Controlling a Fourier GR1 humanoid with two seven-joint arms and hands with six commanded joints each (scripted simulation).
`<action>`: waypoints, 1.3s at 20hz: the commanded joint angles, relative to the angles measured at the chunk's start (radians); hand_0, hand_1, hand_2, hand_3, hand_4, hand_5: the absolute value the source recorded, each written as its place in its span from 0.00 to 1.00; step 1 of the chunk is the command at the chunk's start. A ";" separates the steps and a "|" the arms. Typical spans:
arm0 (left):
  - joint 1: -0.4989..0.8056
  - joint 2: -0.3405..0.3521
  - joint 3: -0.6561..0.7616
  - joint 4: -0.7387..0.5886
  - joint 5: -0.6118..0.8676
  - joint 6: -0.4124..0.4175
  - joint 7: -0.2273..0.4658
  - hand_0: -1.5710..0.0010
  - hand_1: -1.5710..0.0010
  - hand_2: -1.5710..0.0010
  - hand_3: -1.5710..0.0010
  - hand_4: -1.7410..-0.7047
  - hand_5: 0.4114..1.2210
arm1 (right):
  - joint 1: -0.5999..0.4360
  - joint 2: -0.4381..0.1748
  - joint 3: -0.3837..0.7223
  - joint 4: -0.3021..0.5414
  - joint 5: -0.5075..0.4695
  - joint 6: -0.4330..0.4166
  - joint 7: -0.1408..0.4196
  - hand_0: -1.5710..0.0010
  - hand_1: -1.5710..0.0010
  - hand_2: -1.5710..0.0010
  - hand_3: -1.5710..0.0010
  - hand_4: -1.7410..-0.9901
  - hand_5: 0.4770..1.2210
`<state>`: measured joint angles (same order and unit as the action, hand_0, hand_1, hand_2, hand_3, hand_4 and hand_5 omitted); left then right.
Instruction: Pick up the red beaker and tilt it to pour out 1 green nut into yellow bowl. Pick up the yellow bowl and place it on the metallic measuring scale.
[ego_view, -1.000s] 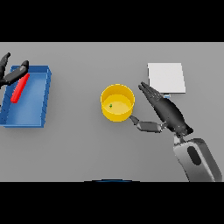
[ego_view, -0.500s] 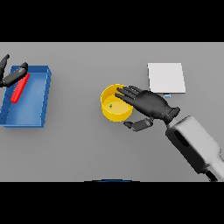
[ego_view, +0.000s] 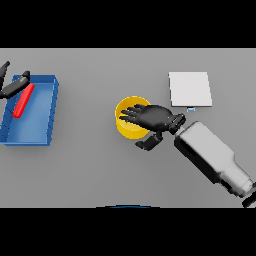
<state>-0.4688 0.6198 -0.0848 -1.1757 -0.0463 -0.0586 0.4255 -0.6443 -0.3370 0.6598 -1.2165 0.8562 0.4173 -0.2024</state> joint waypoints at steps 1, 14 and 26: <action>-0.002 0.001 0.002 0.007 0.001 -0.002 -0.003 1.00 1.00 1.00 1.00 0.90 0.36 | -0.012 -0.001 0.010 0.025 0.011 0.005 -0.002 1.00 1.00 1.00 1.00 0.76 0.26; 0.005 0.004 -0.004 0.024 -0.010 -0.009 -0.026 1.00 1.00 1.00 1.00 0.92 0.37 | -0.062 0.042 0.041 0.138 0.032 0.010 -0.014 0.57 0.59 0.62 0.64 0.41 0.72; -0.007 0.016 0.000 0.020 -0.006 -0.019 -0.016 1.00 1.00 1.00 1.00 0.93 0.36 | -0.081 0.008 0.027 0.085 -0.020 0.077 -0.013 0.04 0.04 0.12 0.24 0.03 0.98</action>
<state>-0.4758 0.6358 -0.0847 -1.1562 -0.0528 -0.0774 0.4094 -0.7255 -0.3299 0.6866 -1.1320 0.8356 0.4939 -0.2160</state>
